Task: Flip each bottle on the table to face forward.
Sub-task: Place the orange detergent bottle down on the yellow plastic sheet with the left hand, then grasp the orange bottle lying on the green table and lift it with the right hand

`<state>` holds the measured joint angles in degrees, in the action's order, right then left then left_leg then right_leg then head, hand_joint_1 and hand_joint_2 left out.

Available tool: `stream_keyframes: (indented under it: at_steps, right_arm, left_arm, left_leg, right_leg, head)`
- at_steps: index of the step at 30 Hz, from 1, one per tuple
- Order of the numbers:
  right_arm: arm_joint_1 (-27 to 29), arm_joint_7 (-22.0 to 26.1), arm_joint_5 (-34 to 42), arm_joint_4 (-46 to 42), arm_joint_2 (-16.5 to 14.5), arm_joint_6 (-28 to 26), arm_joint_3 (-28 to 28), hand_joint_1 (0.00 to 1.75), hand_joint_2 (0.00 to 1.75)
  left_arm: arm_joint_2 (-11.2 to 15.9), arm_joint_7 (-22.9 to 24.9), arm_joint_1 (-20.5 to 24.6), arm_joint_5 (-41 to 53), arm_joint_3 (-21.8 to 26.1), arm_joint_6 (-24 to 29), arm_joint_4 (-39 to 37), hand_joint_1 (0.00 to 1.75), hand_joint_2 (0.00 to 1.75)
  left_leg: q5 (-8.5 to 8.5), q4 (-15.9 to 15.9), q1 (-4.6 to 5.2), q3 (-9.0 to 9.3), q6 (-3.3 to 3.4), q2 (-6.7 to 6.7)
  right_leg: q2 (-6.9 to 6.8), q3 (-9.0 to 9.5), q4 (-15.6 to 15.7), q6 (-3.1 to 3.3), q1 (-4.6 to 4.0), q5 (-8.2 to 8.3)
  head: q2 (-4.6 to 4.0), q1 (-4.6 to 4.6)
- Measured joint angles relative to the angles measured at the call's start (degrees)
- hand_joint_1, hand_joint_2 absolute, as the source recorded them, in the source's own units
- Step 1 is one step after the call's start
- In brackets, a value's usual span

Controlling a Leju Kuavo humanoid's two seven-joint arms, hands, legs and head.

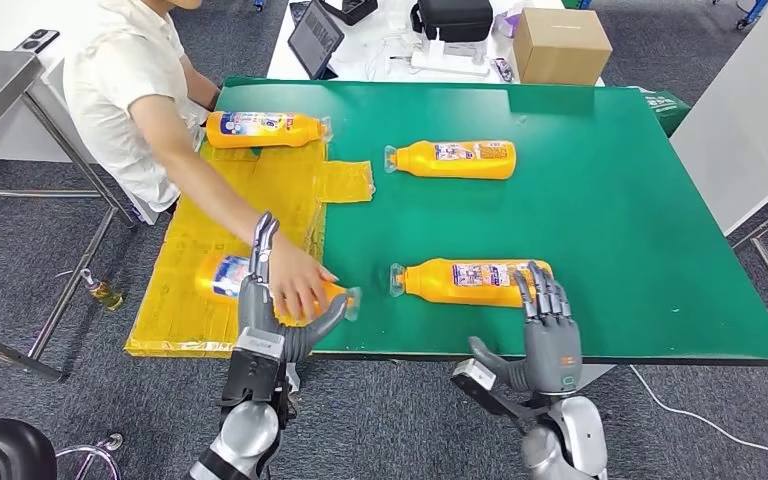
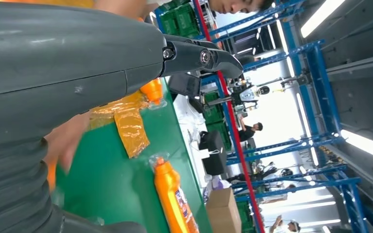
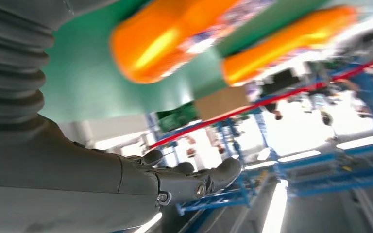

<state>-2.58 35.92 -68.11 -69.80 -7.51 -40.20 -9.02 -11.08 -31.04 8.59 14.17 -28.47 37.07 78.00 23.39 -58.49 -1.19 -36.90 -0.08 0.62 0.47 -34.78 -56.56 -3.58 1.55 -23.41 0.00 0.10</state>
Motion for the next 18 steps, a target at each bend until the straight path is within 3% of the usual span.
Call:
stream_keyframes:
  at_steps: [4,8,18]
  right_arm:
    - [-2.78,-5.67,-1.53,4.98,4.17,0.0,-1.45,0.0,1.75]
    - [-5.27,-6.99,-0.76,9.95,7.47,-0.01,-1.52,0.0,1.75]
    - [-7.45,-8.55,-1.86,14.8,10.16,-0.02,-1.19,0.0,1.75]
  left_arm:
    - [0.27,-0.18,-1.58,-0.5,-1.13,-0.51,2.07,0.0,1.75]
    - [0.49,-0.22,-2.12,-1.14,-2.14,-1.2,2.99,0.0,1.75]
    - [0.67,-0.21,-2.39,-1.54,-2.69,-1.33,3.5,0.0,1.75]
  left_leg:
    - [-0.03,0.0,0.0,0.0,0.03,0.0]
    - [-0.05,-0.01,0.0,0.01,0.04,0.0]
    - [-0.04,0.0,-0.01,-0.03,0.04,0.0]
  right_leg:
    - [0.0,0.01,0.0,0.0,0.0,0.02]
    - [0.0,0.02,0.0,-0.01,0.0,0.04]
    - [0.0,-0.01,-0.01,-0.01,-0.01,0.02]
  head:
    - [0.0,0.02]
    - [0.0,0.0]
    - [0.0,0.0]
